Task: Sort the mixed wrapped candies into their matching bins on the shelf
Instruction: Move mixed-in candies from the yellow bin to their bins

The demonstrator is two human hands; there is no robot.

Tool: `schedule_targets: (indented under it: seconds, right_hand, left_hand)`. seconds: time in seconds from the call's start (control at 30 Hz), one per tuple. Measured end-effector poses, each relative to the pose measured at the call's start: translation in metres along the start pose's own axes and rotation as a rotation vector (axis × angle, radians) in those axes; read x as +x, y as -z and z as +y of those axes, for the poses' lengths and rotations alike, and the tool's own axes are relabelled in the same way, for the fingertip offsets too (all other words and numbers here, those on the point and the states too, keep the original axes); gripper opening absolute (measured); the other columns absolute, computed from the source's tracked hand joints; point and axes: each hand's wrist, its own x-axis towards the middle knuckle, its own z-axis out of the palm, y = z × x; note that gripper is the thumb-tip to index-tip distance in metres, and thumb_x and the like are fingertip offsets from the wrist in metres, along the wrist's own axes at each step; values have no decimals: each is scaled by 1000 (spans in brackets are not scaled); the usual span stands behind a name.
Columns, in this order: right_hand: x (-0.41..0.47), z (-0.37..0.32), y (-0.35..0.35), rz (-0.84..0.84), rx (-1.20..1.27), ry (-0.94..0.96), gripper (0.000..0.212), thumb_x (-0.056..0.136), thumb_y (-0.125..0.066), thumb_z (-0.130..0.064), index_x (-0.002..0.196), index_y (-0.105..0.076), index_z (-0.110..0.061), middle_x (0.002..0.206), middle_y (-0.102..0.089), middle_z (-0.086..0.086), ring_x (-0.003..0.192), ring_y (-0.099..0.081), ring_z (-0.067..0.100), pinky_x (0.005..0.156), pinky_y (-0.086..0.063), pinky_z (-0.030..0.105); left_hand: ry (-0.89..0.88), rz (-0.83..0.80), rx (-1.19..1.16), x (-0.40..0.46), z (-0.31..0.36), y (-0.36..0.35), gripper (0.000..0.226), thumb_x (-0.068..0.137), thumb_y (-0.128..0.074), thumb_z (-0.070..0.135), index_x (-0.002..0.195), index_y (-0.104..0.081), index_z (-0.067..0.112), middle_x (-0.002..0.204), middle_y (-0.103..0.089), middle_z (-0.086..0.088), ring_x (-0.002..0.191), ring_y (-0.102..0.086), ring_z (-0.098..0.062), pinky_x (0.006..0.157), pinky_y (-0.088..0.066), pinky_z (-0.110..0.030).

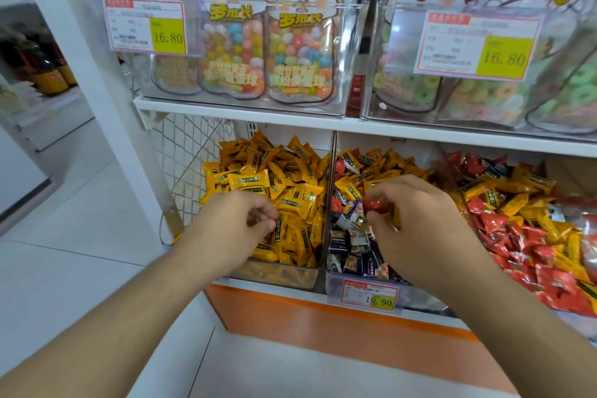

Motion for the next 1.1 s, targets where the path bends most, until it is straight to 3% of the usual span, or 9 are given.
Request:
schedule_targets:
  seconds: [0.17,0.3,0.4,0.5,0.57,0.77,0.97,1.03,1.1]
  right_hand:
    - [-1,-3,-4,-27,29,-1,17,94,-66,-15,108,-70,-23,111,-60,-10,98,-58,9,83,-55,27]
    - [0,-6,-8,-46,53,-2,15,94,-65,-14,105,-70,-24,110,-61,-9,96,-60,11,82,-57,34]
    - [1,-7,-8,-55,45,4,14,94,-65,-13,102,-70,-24,105,-61,-11,97,-59,10,83,-56,33]
    - [1,-7,-9,-56,43,9,15,94,-64,-14,103,-69,-25,105,-61,-12,98,-59,9,84,-56,32]
    - [1,-8,-9,-58,48,8,15,94,-64,-14,103,-69,-25,105,-61,-12,98,-58,9,83,-56,32]
    - [-1,-10,-6,-41,64,11,16,94,-65,-14,104,-70,-25,105,-61,-12,97,-59,8,82,-57,32]
    - [-4,-19,-4,-66,176,45,29,95,-70,-28,123,-64,-33,111,-60,-24,104,-56,-5,89,-47,13]
    - [-4,-25,-3,-106,268,53,35,93,-72,-36,127,-60,-36,112,-62,-25,108,-58,-5,91,-52,18]
    - [-4,-30,-1,-114,314,63,28,94,-71,-36,120,-62,-39,105,-66,-24,101,-63,-2,85,-57,24]
  left_hand:
    - [10,-106,74,12,-20,-15,21,94,-74,30,115,-76,35,88,-70,23,82,-62,5,66,-41,-5]
    - [17,-88,154,23,-23,-19,33,97,-69,32,130,-70,33,99,-71,13,85,-58,-5,72,-43,-16]
    - [66,-78,132,27,-26,-22,26,94,-75,31,119,-75,33,92,-68,13,78,-57,-1,61,-38,-11]
    - [114,-52,73,27,-26,-23,7,88,-81,27,87,-78,33,81,-69,15,76,-61,3,59,-42,-13]
    - [109,-50,37,27,-28,-24,16,87,-81,23,75,-76,33,77,-70,15,75,-63,1,59,-44,-15]
    - [47,7,23,17,-16,-12,20,93,-74,24,76,-71,34,75,-66,20,74,-59,7,56,-39,-15]
    - [-22,108,-444,-3,32,10,7,92,-76,27,86,-74,31,87,-72,11,87,-67,-7,73,-55,-21]
    - [-28,56,-590,-13,54,9,5,91,-76,24,90,-76,29,88,-75,9,86,-71,-8,75,-57,-23]
    - [-48,-6,-656,-21,70,5,6,92,-75,21,94,-76,27,90,-77,10,88,-72,-5,78,-57,-22]
